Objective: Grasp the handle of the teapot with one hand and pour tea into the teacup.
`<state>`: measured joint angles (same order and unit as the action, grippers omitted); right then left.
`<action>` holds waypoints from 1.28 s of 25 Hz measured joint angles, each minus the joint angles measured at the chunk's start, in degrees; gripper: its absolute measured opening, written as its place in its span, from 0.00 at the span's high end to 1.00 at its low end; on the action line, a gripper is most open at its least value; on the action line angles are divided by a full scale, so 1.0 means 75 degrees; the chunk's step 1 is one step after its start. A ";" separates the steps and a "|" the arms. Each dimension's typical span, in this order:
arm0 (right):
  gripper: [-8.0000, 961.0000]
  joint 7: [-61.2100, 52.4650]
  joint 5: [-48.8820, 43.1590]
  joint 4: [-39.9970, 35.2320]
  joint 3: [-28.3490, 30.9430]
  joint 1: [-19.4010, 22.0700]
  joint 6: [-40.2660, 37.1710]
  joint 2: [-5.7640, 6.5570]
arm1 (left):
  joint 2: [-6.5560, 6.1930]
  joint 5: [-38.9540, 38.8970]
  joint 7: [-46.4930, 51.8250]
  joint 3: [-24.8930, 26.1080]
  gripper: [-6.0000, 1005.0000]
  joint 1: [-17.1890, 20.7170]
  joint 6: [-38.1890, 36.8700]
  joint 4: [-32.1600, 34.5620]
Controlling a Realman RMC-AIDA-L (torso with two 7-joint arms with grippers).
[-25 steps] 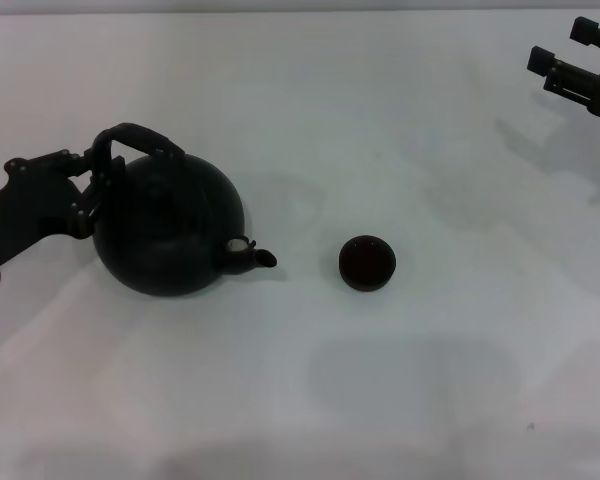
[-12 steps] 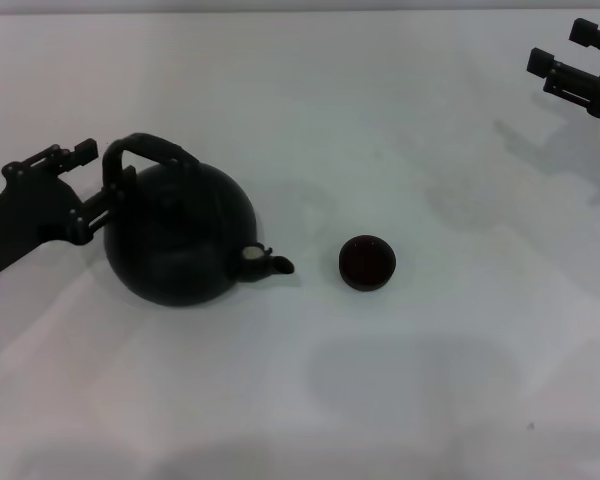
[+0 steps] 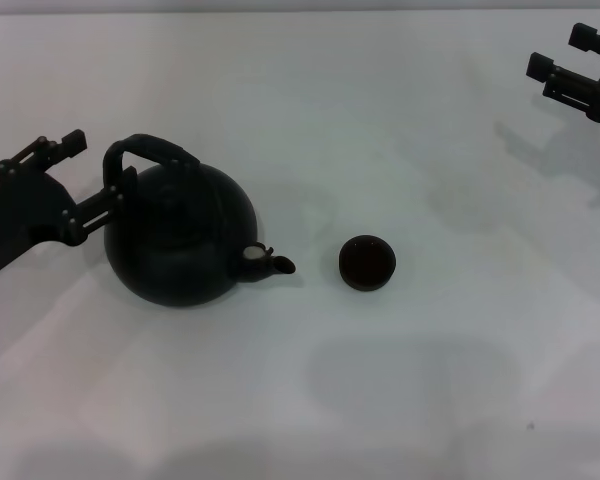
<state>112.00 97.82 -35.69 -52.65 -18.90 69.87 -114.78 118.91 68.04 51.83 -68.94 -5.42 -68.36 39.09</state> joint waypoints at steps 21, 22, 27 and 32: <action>0.18 0.0047 0.0055 -0.0172 0.0105 0.0227 0.0037 0.0011 | 0.0019 -0.0014 -0.0660 0.1237 0.21 0.0781 -0.1321 0.0000; 0.18 0.0068 0.0068 -0.0192 0.0147 0.0258 0.0043 0.0011 | 0.0023 -0.0015 -0.0671 0.1364 0.21 0.0819 -0.1361 -0.0014; 0.18 0.0245 0.0081 -0.0082 0.0959 0.0363 0.0274 0.0011 | 0.0012 -0.0312 -0.0875 0.2113 0.20 0.0935 -0.1699 -0.0395; 0.18 0.0536 0.0084 0.0215 0.2152 0.0530 0.0556 0.0012 | 0.0035 -0.0417 -0.1079 0.2993 0.20 0.0997 -0.2019 -0.0721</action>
<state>116.01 98.45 -34.08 -36.51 -14.92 74.05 -114.70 119.17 64.91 43.74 -46.49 2.06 -83.50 33.68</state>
